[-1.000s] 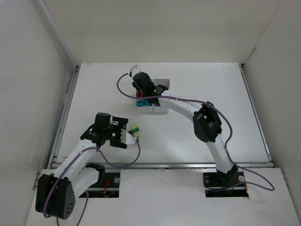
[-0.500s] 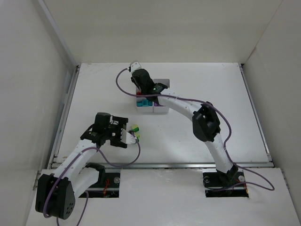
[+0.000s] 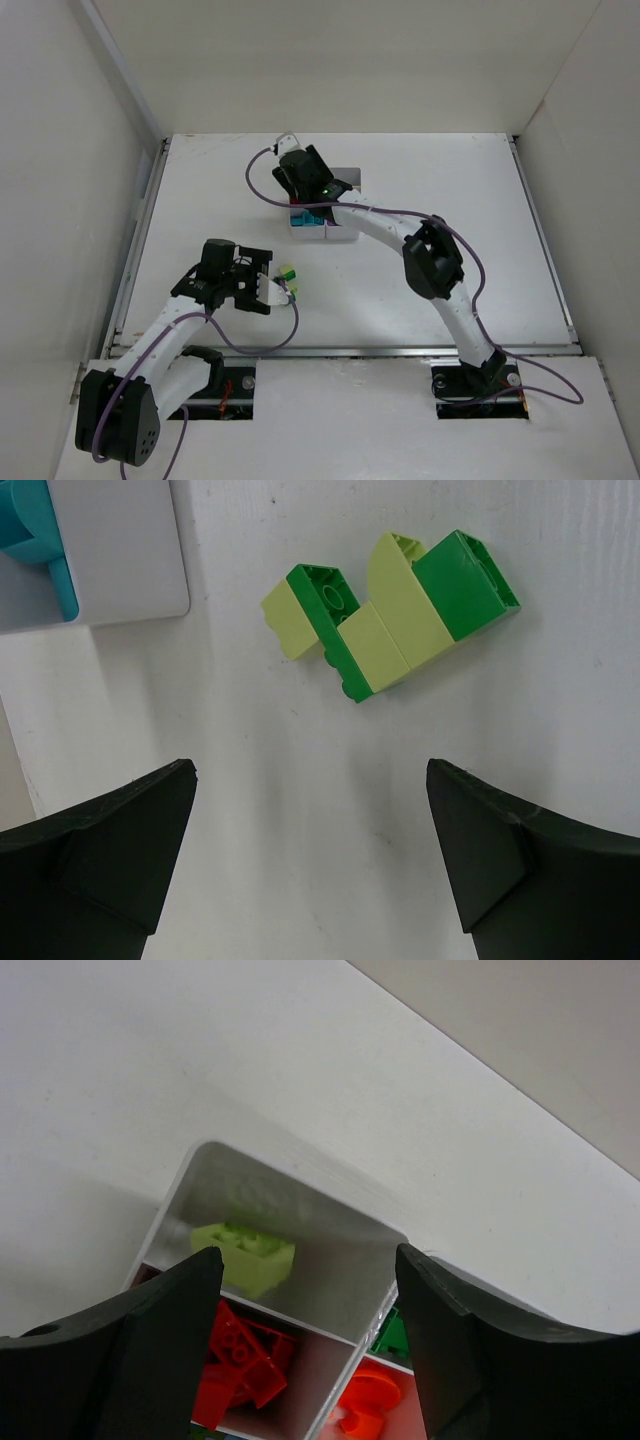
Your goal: Sort the legos into containers by color
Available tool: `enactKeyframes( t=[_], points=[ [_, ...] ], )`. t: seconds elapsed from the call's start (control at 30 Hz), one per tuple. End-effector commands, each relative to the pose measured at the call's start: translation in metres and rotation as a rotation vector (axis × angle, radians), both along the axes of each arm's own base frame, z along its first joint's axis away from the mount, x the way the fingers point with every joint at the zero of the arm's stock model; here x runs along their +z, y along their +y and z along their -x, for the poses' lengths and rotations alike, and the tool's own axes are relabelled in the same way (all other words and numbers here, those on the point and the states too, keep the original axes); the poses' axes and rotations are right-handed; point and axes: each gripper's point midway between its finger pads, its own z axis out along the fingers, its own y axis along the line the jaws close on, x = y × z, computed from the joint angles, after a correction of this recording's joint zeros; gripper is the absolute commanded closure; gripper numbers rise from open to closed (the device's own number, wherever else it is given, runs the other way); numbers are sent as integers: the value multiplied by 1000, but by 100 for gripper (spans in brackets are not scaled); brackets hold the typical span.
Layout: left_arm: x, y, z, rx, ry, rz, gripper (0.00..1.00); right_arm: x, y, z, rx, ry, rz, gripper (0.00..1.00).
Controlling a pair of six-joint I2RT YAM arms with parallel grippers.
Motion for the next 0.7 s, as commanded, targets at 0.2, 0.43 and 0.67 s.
enactKeyframes(
  t=[0.2,0.43,0.67],
  points=[
    [-1,-4,5,-45,-1,9,0,76,1,5,8,-92,-88,20],
    [31,-28,-4,16,94,197,0,122,-14,34,63,-69,-131,8],
    [54,-51,6,63,310,263,0,139,-23,78,183,-3,-223,0]
  ],
)
